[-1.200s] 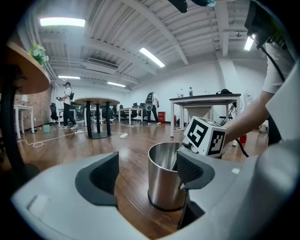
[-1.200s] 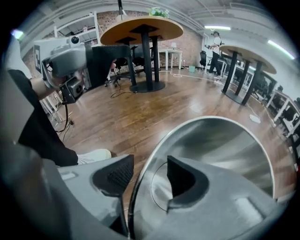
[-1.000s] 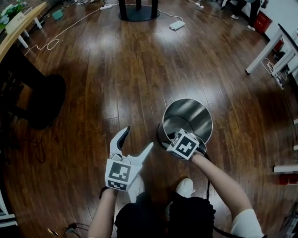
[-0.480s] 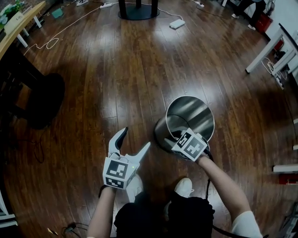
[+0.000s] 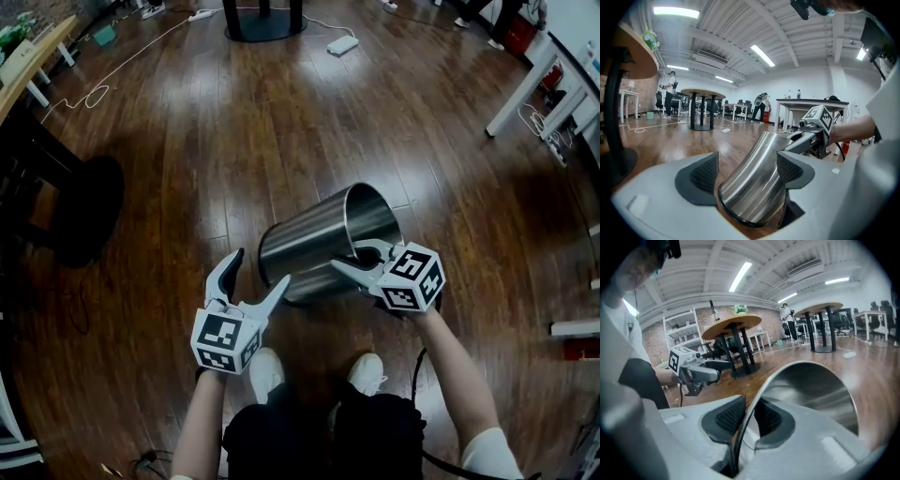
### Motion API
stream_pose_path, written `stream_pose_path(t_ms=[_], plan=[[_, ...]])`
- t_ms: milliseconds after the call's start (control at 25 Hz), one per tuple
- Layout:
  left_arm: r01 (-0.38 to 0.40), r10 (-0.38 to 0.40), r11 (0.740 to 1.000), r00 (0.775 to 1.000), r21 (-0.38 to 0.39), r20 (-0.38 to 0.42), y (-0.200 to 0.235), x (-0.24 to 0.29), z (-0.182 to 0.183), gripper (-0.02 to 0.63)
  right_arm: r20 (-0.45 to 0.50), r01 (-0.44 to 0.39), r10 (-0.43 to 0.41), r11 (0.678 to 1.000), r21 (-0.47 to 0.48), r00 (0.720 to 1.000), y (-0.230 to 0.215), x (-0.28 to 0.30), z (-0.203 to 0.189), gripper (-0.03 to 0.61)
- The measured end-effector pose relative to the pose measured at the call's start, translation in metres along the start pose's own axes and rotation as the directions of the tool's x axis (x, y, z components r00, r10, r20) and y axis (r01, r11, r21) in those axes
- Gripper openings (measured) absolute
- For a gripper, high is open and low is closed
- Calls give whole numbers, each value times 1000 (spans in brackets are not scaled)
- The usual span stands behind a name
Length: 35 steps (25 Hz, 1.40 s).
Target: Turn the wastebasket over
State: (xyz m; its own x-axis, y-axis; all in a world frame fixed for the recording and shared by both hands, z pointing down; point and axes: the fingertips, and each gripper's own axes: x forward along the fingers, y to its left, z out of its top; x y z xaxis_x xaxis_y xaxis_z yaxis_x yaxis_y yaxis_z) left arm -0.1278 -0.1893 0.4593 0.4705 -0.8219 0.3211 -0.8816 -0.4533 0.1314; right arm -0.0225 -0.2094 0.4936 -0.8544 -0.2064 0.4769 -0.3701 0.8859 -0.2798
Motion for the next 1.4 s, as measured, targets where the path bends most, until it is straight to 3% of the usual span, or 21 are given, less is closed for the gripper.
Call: stream_pose_path(t_ms=[120,280,480,720,1040,1240,1400], plan=[[-9,9,1000,1000,21,-21,0,0,-3,396,138,-66,52,993,100,989,3,-11,-5,49],[-12,13,1000,999,26,-35,-2,2,-6,396,282,-104,40,971,216,959,-8,-33,-13,49],[5,-3,999,998,34,-56,-12,10,-11,396,384,-77,-19,969,234,923,-32,-80,-45,49],[26,-23,999,997,40,-68,-23,21,-14,396,367,59,-162,959,277,916,-72,-122,-95,63],[70,-62,993,995,91,-81,-43,33,-23,396,411,81,-272,901,426,870,-95,-145,-133,81],[79,-71,994,993,80,-93,-46,37,-27,396,372,118,-362,833,541,855,-109,-155,-175,131],[80,-73,994,994,81,-83,-47,38,-23,397,386,115,-377,824,555,842,-105,-157,-179,133]])
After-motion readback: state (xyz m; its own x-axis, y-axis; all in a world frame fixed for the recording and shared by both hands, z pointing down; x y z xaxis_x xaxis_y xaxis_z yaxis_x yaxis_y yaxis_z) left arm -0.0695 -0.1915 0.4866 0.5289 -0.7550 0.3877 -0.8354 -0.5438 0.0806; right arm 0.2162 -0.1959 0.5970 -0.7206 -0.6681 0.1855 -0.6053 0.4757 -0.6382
